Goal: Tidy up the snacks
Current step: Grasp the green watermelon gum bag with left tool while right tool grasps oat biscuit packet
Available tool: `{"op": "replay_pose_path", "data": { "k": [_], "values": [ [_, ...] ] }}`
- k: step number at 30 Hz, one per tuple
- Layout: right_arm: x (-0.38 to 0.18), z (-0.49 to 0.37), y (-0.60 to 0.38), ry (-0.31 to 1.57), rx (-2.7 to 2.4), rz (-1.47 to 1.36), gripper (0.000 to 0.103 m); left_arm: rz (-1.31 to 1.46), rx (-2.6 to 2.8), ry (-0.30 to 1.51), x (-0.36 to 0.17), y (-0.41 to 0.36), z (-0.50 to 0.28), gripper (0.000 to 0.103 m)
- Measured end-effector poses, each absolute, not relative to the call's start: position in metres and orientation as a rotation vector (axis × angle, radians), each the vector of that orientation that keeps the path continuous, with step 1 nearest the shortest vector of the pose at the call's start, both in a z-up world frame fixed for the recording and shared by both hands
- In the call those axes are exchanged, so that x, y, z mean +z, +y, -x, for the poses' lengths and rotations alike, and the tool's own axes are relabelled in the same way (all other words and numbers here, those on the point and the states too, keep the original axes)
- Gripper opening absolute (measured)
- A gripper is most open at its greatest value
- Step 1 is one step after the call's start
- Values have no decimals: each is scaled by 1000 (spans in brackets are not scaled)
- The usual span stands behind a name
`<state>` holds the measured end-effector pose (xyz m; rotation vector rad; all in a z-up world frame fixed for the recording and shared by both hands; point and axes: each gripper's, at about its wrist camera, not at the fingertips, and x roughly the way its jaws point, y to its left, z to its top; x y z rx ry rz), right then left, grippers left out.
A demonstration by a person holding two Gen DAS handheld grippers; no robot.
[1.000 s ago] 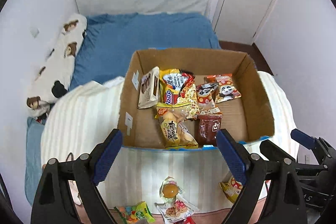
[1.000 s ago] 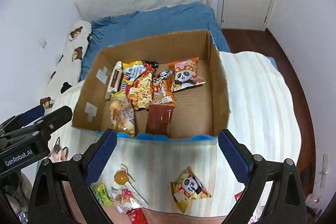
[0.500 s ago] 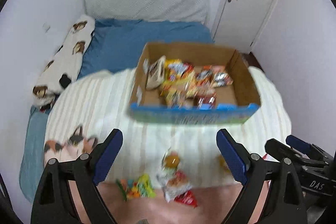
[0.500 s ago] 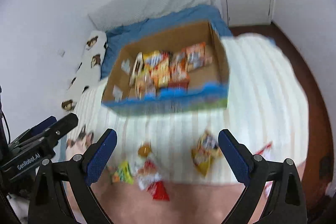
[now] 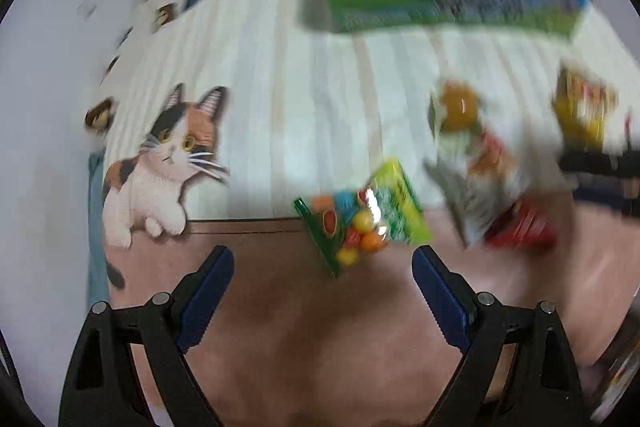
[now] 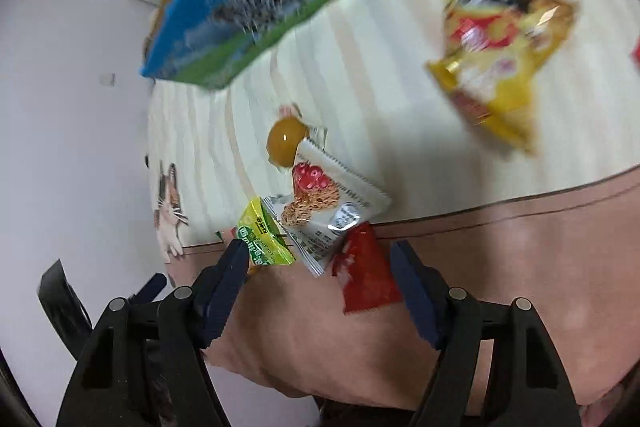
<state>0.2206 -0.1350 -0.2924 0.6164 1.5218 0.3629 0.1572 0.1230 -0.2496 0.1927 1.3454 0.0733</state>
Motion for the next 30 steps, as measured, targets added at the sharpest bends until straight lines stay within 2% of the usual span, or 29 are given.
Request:
{"op": "replay_pose_path", "data": {
  "k": [6,9,12,16,19,23,24,27,30],
  "values": [
    [-318,-230,-109,1603,338,-626,77,-643,-76,1352,-301,85,-163,91],
    [-323,-230,-104,1621,320,-626,77,-715,-82,1364,-320,81,-173,92],
    [-324,-234,-98,1624,305,-628,77,-577,-57,1425,-326,97,-190,91],
    [-332,-243,-88,1646,263,-634,77,-252,39,1501,-325,141,-209,91],
    [-342,-251,-83,1662,216,-675,77,-21,89,1510,-318,171,-214,91],
    [-357,-257,-75,1670,149,-701,78,127,67,1506,-304,186,-215,91],
    [-357,-257,-73,1659,143,-689,75,136,57,1496,-298,187,-214,91],
    [-343,-260,-56,1617,223,-483,51,102,32,1466,-281,186,-213,91],
    [-333,-259,-44,1613,295,-293,50,62,-4,1490,-280,180,-217,91]
  ]
}}
